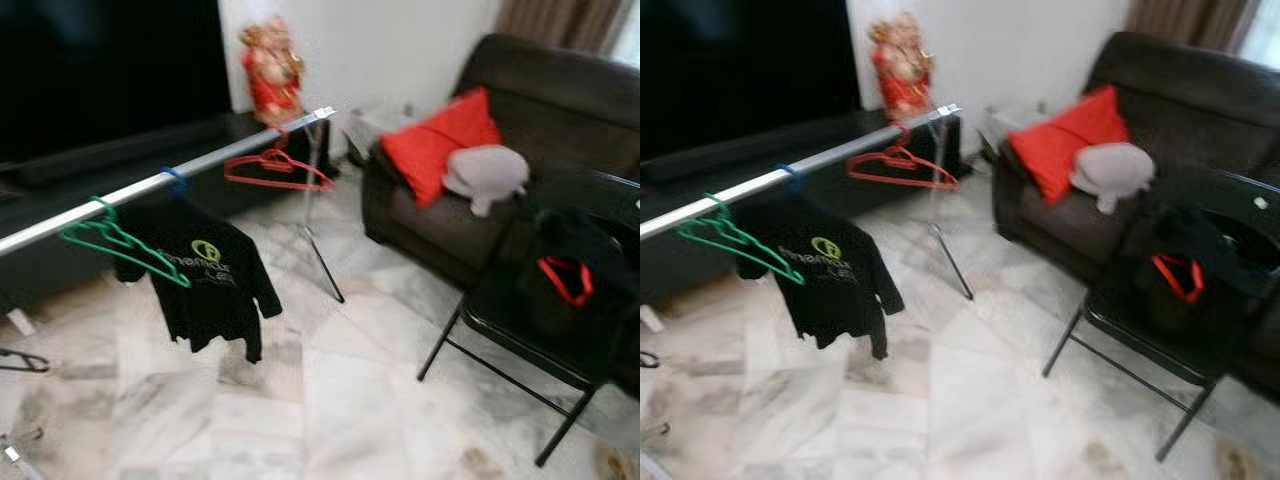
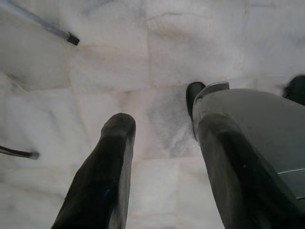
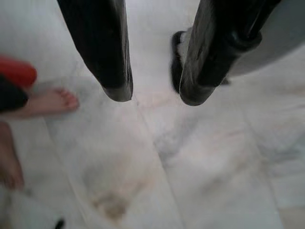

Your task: Hang hanger

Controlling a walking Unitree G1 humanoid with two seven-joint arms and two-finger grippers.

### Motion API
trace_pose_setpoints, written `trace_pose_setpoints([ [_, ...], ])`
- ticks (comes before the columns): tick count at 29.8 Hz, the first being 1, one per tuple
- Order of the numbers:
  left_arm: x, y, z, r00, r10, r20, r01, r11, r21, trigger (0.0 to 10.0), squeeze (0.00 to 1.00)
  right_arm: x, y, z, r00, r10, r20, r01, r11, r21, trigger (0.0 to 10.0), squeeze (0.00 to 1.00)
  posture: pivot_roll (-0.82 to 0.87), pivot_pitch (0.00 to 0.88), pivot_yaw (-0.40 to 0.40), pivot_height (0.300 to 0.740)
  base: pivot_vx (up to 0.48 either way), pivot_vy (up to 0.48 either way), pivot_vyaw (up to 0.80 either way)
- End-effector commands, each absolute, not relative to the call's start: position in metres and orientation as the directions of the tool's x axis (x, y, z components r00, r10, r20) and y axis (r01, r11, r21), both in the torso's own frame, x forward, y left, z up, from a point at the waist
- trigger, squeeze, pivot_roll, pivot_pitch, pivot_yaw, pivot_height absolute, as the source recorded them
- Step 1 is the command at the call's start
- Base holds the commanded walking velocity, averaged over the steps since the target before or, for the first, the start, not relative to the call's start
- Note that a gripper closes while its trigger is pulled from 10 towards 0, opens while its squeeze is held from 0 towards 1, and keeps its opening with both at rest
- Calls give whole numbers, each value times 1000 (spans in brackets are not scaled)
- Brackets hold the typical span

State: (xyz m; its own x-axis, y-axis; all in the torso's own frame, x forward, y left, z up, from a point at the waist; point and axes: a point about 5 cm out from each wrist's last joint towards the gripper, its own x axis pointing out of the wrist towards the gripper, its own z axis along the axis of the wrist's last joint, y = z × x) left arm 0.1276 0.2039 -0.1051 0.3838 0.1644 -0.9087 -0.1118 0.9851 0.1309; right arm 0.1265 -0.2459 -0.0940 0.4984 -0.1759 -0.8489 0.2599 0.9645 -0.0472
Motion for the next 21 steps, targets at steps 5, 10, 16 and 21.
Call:
trace_pose_setpoints([
  [5, 130, 197, -105, 399, 130, -908, -95, 990, 100, 10000, 0, 129, -250, -92, 516, -184, -837, 270, 962, -44, 10000, 0, 41, 0, 21, 740, 0, 0, -185],
  [10, 129, 198, -106, 394, 126, -910, -80, 991, 103, 10000, 0, 127, -250, -92, 511, -189, -839, 272, 961, -51, 10000, 0, 37, 0, 30, 740, 0, 0, 0],
  [16, 127, 199, -106, 389, 126, -913, -77, 992, 104, 10000, 0, 127, -248, -93, 510, -181, -841, 276, 960, -39, 10000, 0, 32, 0, 37, 740, 172, 0, 0],
  [21, 126, 199, -106, 387, 126, -913, -81, 991, 102, 10000, 0, 125, -248, -94, 501, -177, -847, 277, 960, -37, 10000, 0, 39, 0, 28, 740, 274, 0, -233],
])
